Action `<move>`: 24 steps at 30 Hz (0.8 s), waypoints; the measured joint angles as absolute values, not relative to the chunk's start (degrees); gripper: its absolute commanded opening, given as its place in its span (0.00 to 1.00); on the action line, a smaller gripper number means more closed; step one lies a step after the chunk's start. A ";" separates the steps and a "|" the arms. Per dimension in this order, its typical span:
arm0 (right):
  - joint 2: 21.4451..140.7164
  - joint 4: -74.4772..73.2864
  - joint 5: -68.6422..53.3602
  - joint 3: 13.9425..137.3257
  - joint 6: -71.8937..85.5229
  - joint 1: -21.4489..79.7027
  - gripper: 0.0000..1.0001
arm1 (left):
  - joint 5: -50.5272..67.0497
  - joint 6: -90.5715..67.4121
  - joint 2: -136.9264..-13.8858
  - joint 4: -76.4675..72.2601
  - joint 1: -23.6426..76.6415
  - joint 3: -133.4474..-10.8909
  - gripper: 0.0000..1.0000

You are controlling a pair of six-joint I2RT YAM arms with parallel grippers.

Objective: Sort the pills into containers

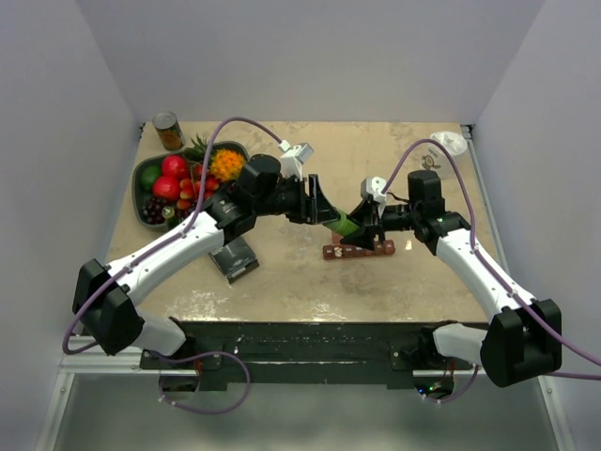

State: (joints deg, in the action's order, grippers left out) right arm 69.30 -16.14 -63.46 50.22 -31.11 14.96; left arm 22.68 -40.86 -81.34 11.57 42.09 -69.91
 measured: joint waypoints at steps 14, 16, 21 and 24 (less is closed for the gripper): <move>69.30 -17.15 -62.83 50.22 -31.11 15.07 0.00 | 36.49 -30.30 -83.59 5.67 38.00 -67.79 0.41; 69.32 -17.21 -63.07 50.22 -30.74 15.11 0.00 | 40.73 -27.22 -84.49 4.60 37.08 -67.70 0.40; 69.38 -15.84 -64.20 49.17 -26.57 14.98 0.00 | 48.64 -17.72 -88.31 6.11 35.97 -71.13 0.39; 69.71 -12.84 -65.25 47.66 -22.28 14.90 0.00 | 51.68 -13.10 -89.95 8.23 35.51 -72.71 0.40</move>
